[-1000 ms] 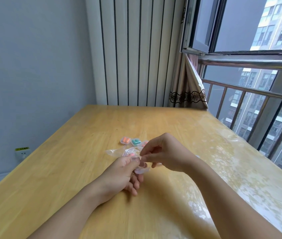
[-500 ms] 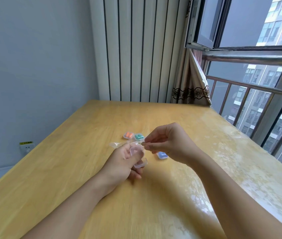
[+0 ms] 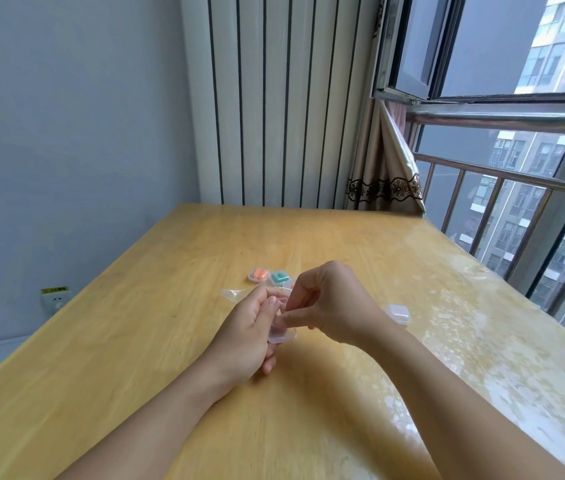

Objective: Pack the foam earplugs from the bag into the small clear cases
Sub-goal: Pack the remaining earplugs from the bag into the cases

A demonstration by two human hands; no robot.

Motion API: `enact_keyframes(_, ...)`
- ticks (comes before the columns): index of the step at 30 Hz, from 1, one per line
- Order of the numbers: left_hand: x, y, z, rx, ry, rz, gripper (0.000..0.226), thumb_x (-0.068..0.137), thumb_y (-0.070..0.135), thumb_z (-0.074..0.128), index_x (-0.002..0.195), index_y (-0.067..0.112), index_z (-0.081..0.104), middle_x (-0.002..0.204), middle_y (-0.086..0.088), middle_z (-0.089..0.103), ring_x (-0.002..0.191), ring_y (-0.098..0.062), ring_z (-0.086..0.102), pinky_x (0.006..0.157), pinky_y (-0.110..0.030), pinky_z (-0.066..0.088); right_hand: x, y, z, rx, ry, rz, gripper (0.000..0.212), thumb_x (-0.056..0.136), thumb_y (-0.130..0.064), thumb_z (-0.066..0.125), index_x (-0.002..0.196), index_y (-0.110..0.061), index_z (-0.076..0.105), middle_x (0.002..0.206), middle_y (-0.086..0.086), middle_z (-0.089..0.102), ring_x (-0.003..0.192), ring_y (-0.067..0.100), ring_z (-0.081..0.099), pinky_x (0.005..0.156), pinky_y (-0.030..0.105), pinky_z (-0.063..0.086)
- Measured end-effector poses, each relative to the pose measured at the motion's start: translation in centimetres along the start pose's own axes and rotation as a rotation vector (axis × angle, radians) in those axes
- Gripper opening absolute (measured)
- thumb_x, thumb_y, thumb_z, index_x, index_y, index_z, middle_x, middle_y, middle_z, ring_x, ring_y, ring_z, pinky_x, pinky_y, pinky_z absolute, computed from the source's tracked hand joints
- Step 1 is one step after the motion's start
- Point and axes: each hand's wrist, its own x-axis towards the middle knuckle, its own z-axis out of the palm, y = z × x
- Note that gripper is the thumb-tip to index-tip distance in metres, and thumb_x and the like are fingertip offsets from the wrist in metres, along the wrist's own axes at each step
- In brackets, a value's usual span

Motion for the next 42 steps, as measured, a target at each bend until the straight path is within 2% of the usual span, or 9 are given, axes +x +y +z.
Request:
enact_keyframes(5,-0.2,0.4,-0.5,-0.219,-0.103,-0.038,0.028,0.106,0.025,0.045,0.129,0.021,0.061,0.092,-0.012,0.069,0.066,-0.015,0.063,0.057,-0.026,0.053,0.1,0.3,-0.2,0.030,0.014,-0.051,0.012,0.070,-0.005,0.091,0.068,-0.010,0.080,0.059,0.009,0.070,0.045,0.004,0.052,0.047,0.017,0.043)
enact_keyframes(11,0.1,0.4,-0.8,-0.254,-0.192,-0.052,0.033,0.105,0.021,0.049,0.136,0.025,0.059,0.116,-0.010,0.074,0.093,-0.015,0.072,0.074,-0.027,0.057,0.2,0.9,-1.2,0.198,-0.062,0.070,0.011,0.075,-0.001,0.086,0.079,-0.001,0.076,0.064,0.011,0.071,0.053,0.010,0.058,0.051,0.017,0.045)
enact_keyframes(15,0.1,0.6,-0.7,-0.202,-0.168,-0.111,0.032,0.103,0.028,0.050,0.118,0.006,0.068,0.097,-0.010,0.076,0.075,-0.012,0.069,0.069,-0.025,0.058,0.2,1.3,-1.2,0.281,-0.113,0.097,0.022,0.073,0.002,0.087,0.087,-0.002,0.072,0.065,-0.002,0.068,0.058,0.012,0.060,0.056,0.023,0.049)
enact_keyframes(20,0.2,1.0,-1.2,-0.249,-0.222,-0.197,0.031,0.102,0.030,0.053,0.086,0.012,0.073,0.078,-0.010,0.065,0.066,-0.016,0.060,0.063,-0.024,0.055,0.3,1.3,-1.4,0.231,-0.134,0.053,0.013,0.077,0.002,0.084,0.079,-0.008,0.077,0.065,-0.002,0.070,0.053,0.010,0.057,0.053,0.023,0.050)
enact_keyframes(27,0.2,1.2,-1.5,-0.235,-0.306,-0.246,0.015,0.102,0.011,0.049,0.094,0.011,0.062,0.069,-0.004,0.053,0.060,-0.013,0.047,0.059,-0.026,0.046,0.3,1.4,-1.8,0.177,-0.225,-0.002,0.011,0.080,-0.003,0.083,0.086,-0.013,0.082,0.080,0.014,0.075,0.060,0.013,0.054,0.059,0.023,0.048)
enact_keyframes(33,0.2,0.9,-1.4,-0.181,-0.283,-0.213,0.020,0.100,0.026,0.056,0.102,0.009,0.066,0.069,0.000,0.055,0.060,-0.011,0.048,0.058,-0.023,0.047,0.2,1.7,-2.2,0.293,-0.287,0.032,0.021,0.077,-0.010,0.086,0.098,-0.013,0.082,0.072,-0.005,0.071,0.066,0.016,0.053,0.063,0.026,0.049)
enact_keyframes(37,0.4,0.8,-1.4,-0.176,-0.276,-0.199,0.039,0.101,0.033,0.054,0.113,-0.002,0.067,0.070,0.001,0.055,0.063,-0.010,0.050,0.059,-0.025,0.047,0.2,2.2,-2.7,0.465,-0.322,0.064,0.033,0.085,-0.003,0.078,0.117,-0.011,0.075,0.100,0.011,0.073,0.079,0.020,0.063,0.069,0.027,0.053)
enact_keyframes(40,0.4,0.8,-1.5,-0.221,-0.264,-0.223,0.030,0.105,0.029,0.049,0.100,0.008,0.069,0.072,-0.002,0.055,0.062,-0.012,0.050,0.059,-0.025,0.046,0.1,2.4,-3.3,0.478,-0.405,0.077,0.044,0.089,0.005,0.068,0.128,-0.015,0.069,0.127,0.010,0.070,0.095,0.018,0.067,0.083,0.031,0.055)
enact_keyframes(42,0.3,0.8,-1.5,-0.244,-0.255,-0.226,0.027,0.106,0.029,0.045,0.095,0.012,0.063,0.074,-0.005,0.056,0.062,-0.013,0.049,0.059,-0.024,0.047,0.0,2.4,-3.2,0.397,-0.442,0.037,0.053,0.083,0.003,0.074,0.131,-0.017,0.067,0.131,0.006,0.068,0.100,0.016,0.066,0.087,0.029,0.054)
